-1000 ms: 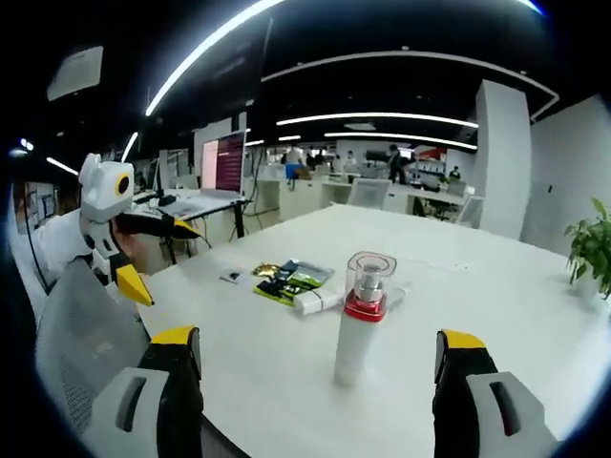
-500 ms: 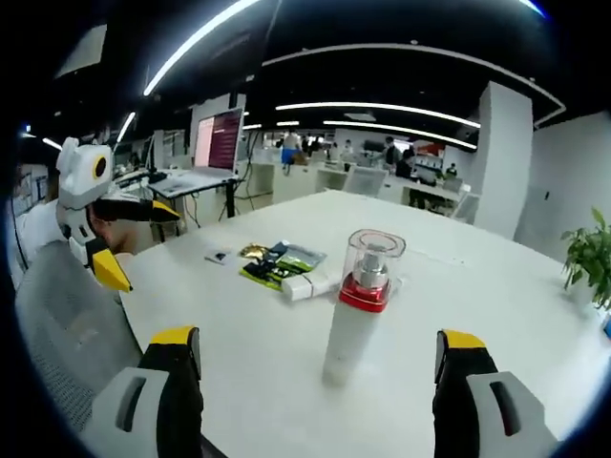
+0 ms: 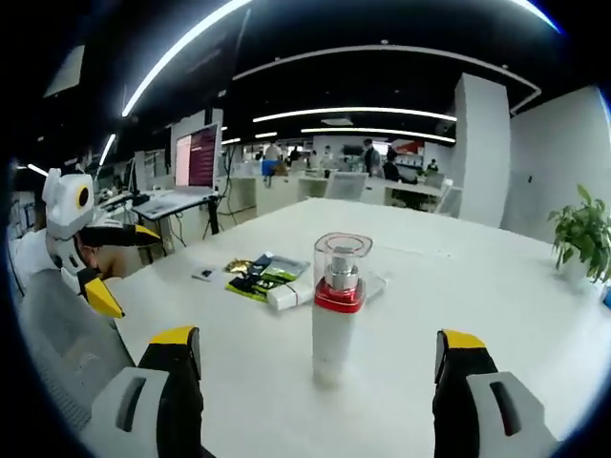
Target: Arrange the skincare products in the storage area until every visible bottle or jar stands upright without overlapping.
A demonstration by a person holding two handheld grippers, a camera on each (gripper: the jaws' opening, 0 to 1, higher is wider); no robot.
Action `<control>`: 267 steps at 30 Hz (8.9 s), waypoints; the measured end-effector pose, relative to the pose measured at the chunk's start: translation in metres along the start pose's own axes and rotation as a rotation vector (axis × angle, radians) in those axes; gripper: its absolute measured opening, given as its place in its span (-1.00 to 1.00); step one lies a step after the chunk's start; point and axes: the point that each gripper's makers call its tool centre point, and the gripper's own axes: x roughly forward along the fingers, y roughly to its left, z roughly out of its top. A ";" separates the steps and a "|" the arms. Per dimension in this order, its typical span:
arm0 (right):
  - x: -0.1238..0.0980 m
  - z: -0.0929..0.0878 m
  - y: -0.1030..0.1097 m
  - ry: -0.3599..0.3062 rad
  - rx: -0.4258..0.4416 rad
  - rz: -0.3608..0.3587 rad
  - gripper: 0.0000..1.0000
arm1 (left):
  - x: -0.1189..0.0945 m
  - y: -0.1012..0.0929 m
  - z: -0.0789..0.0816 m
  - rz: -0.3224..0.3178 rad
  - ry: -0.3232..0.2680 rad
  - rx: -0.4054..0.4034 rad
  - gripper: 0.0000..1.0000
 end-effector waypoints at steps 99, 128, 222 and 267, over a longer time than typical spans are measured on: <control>0.004 0.004 0.013 -0.003 0.039 0.080 0.91 | 0.242 0.026 -0.027 -0.179 0.440 0.069 -0.24; 0.004 0.000 0.013 0.021 0.022 0.085 0.81 | 0.194 0.032 -0.050 -0.122 0.495 0.003 -0.45; 0.099 -0.064 0.075 0.177 1.436 0.036 -0.38 | 0.054 -0.043 -0.056 -0.277 0.439 -0.291 -0.47; 0.094 0.020 0.098 0.002 0.892 0.339 -1.00 | 0.059 -0.039 -0.070 -0.293 0.440 -0.063 -0.44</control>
